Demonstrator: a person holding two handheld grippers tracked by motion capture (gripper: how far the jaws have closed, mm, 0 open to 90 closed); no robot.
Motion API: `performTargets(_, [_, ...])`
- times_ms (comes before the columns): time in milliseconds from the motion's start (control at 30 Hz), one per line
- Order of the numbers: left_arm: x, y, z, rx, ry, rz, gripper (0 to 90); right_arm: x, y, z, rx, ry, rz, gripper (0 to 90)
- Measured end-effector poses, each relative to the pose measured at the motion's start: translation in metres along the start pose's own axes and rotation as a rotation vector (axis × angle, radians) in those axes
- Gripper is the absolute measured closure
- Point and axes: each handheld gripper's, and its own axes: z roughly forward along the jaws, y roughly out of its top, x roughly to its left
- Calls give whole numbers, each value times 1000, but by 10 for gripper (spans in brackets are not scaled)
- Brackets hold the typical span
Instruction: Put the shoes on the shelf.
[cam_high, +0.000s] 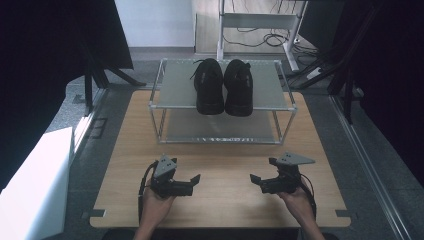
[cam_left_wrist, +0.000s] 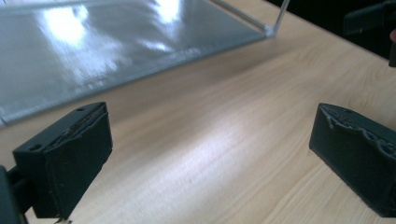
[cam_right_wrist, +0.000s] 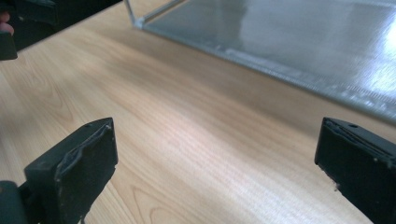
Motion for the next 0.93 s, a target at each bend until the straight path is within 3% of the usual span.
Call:
performTargets(233, [-9, -13, 12, 47, -9, 26, 0, 4, -15, 11, 35, -1, -15, 0])
performTargets(433, [-15, -28, 23, 107, -5, 38, 0, 8, -28, 23, 79, -13, -58, 0])
performTargets(600, [-22, -36, 33, 167, 13, 72, 0, 12, -38, 34, 132, -19, -102, 0])
performTargets(767, [-30, -40, 41, 235, 53, 140, 0, 19, -45, 42, 183, -19, -148, 0])
performTargets(933, [-31, -42, 43, 255, 54, 149, 0, 20, -48, 45, 209, -21, -164, 0])
